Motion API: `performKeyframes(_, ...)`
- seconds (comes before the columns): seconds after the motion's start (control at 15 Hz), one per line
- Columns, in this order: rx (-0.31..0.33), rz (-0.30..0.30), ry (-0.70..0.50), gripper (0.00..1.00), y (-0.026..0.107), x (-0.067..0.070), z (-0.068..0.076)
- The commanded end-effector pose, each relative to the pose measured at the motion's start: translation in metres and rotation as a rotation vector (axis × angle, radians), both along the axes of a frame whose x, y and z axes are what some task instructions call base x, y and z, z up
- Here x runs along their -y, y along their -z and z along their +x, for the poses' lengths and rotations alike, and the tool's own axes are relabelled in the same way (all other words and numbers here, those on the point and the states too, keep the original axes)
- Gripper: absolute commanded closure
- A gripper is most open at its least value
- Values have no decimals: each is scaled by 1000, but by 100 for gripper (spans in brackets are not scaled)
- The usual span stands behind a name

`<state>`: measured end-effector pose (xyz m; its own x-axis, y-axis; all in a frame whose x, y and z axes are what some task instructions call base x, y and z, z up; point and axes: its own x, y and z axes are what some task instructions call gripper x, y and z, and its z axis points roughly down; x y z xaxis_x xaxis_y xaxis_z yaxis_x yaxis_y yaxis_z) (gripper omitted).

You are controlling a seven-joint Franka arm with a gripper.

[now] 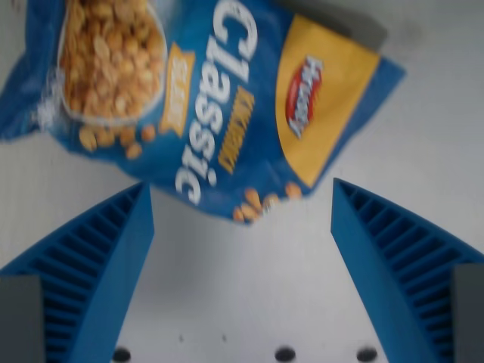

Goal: Move above the blue bag

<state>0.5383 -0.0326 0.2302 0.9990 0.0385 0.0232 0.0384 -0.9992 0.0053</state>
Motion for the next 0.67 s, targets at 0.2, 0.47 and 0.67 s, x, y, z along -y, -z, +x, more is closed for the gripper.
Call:
performKeyframes(0.2,-4,1,28,0,10,-7,24)
performKeyframes(0.47,2,-5,28,0,18,-10,36)
performKeyframes(0.67,4,-8,29,0,23,-12,43)
